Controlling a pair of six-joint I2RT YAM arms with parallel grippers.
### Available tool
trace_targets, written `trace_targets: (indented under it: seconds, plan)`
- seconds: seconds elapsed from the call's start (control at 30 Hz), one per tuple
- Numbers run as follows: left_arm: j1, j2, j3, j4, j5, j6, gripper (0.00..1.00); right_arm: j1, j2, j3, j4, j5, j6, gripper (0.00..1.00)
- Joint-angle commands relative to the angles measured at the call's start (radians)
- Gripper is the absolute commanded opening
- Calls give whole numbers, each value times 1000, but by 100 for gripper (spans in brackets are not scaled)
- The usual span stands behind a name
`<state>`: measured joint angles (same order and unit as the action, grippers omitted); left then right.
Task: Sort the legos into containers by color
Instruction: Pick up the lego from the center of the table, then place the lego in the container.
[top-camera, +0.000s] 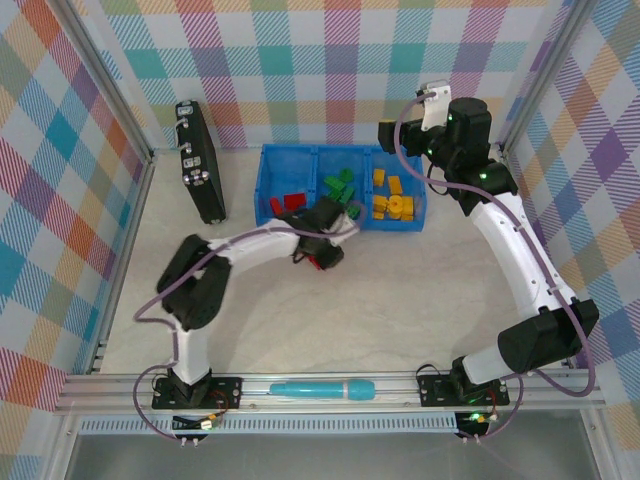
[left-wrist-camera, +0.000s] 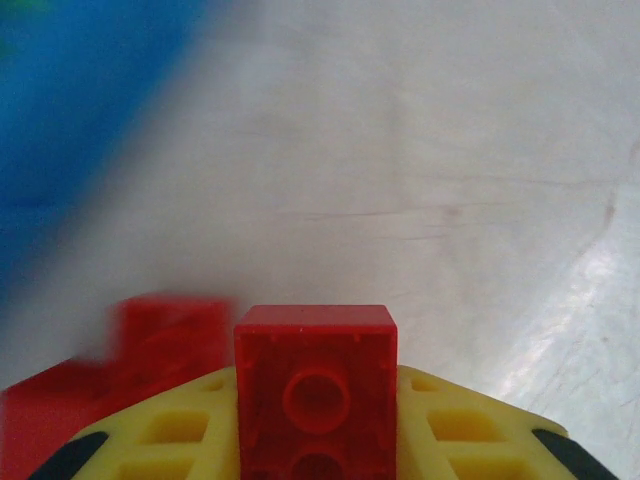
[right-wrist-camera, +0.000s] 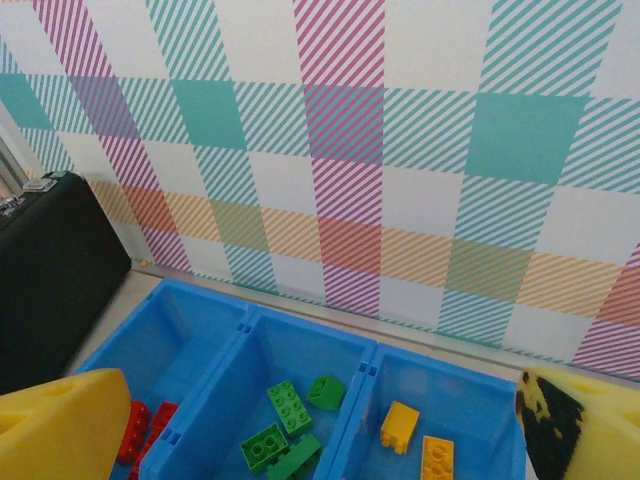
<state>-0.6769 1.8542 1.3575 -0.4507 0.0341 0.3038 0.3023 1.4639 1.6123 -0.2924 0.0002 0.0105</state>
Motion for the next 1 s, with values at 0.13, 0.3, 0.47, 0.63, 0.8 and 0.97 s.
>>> trace_targets:
  seconds: [0.13, 0.3, 0.47, 0.63, 0.8, 0.97]
  plan:
    - [188, -218, -64, 237, 61, -133, 29, 7, 18, 40, 9, -11, -7, 99]
    - [240, -169, -29, 316, -44, -213, 29, 6, 15, 40, 7, -13, -1, 99]
    - [265, -52, 50, 307, -141, -332, 30, 7, 9, 39, 3, -5, -6, 99]
    - [280, 32, 106, 272, -191, -415, 34, 6, 3, 37, 4, 3, -11, 99]
    - [283, 83, 149, 224, -209, -449, 40, 6, 0, 33, 8, 4, -14, 99]
    - [283, 99, 165, 193, -218, -464, 52, 8, -3, 32, 7, 12, -18, 99]
